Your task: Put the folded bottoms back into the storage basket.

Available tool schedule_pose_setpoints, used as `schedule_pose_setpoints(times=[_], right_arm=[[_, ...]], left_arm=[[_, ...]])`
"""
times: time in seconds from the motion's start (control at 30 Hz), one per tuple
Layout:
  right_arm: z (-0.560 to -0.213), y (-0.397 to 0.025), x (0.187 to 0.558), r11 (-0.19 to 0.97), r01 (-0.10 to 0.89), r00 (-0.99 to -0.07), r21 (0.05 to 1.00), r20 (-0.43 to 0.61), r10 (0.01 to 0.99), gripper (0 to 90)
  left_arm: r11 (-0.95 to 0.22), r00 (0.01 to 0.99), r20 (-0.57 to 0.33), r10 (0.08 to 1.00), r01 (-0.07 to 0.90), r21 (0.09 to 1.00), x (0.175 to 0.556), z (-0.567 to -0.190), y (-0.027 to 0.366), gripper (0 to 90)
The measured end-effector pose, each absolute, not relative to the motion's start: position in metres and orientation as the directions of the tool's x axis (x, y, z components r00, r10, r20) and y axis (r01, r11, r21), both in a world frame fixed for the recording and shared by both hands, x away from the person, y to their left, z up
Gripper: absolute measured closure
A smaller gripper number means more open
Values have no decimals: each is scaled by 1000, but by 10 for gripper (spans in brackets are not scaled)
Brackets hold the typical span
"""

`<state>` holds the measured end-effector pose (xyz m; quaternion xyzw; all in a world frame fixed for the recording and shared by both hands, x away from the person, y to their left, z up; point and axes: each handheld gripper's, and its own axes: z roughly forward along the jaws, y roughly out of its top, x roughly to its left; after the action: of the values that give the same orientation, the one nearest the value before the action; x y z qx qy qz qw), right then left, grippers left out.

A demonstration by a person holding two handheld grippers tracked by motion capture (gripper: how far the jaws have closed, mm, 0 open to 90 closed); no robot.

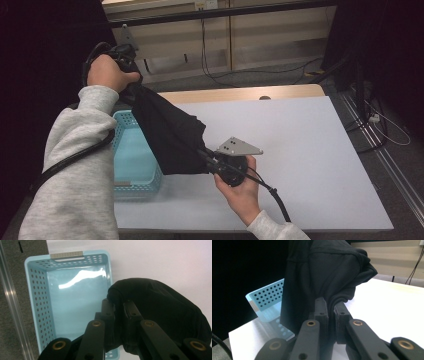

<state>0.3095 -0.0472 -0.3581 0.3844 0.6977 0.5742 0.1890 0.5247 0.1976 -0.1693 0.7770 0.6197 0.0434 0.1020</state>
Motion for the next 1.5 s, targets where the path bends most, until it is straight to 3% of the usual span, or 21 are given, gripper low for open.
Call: schedule_pose_setpoints(times=[1.5], right_arm=[[-349,12,326,81,291,-687,953,149,711,846]], left_arm=[[-133,146,-42,988,965,225,529,-155,255,810]])
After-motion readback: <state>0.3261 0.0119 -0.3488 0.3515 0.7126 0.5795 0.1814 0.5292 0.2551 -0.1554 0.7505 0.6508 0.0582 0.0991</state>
